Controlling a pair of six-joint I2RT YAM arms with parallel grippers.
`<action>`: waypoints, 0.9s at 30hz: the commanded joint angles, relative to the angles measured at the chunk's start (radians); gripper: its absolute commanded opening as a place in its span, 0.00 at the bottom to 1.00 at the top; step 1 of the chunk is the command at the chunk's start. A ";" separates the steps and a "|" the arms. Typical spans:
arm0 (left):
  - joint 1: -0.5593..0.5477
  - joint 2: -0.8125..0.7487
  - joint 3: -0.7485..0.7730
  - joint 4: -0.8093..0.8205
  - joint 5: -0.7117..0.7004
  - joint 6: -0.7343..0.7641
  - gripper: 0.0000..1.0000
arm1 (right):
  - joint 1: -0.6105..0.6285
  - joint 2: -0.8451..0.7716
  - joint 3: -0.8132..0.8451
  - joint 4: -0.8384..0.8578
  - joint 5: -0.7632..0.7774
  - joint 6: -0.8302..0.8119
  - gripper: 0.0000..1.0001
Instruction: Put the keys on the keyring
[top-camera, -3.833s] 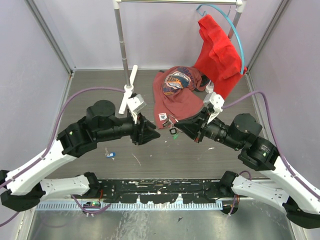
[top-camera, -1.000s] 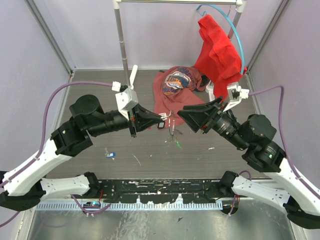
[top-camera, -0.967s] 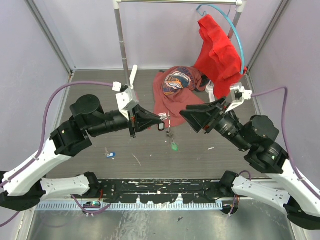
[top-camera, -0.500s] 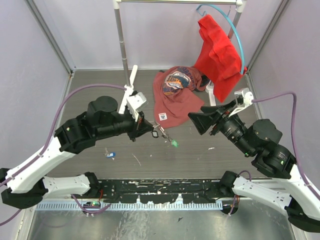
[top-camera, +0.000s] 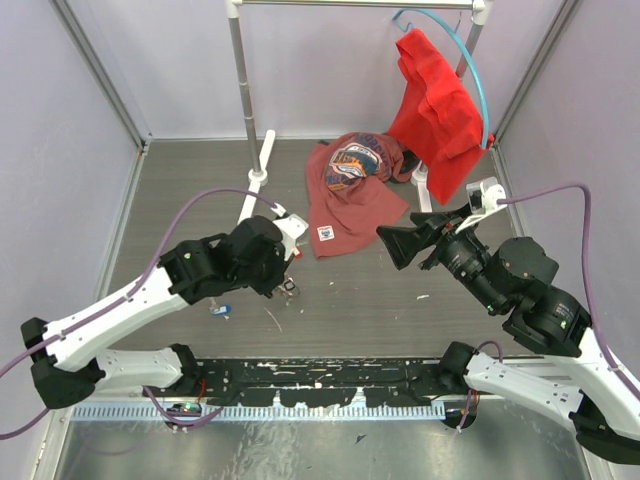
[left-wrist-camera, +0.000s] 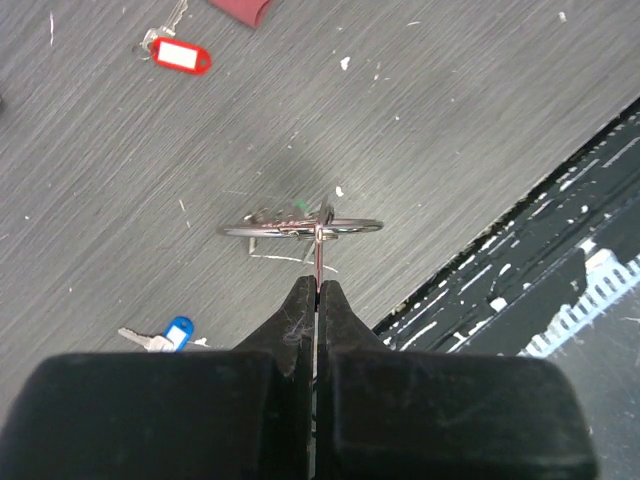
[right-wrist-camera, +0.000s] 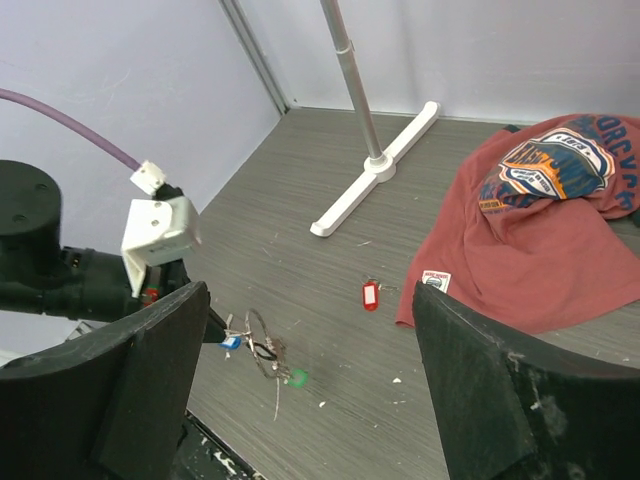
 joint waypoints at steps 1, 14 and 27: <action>0.001 0.063 -0.004 0.001 -0.037 -0.009 0.00 | 0.002 -0.007 0.025 0.023 0.035 0.000 0.88; -0.013 0.370 0.020 0.258 0.117 -0.016 0.00 | 0.003 -0.065 0.012 -0.023 0.091 0.030 0.89; -0.029 0.486 0.064 0.438 0.208 -0.095 0.28 | 0.003 -0.079 -0.040 -0.045 0.215 0.125 0.92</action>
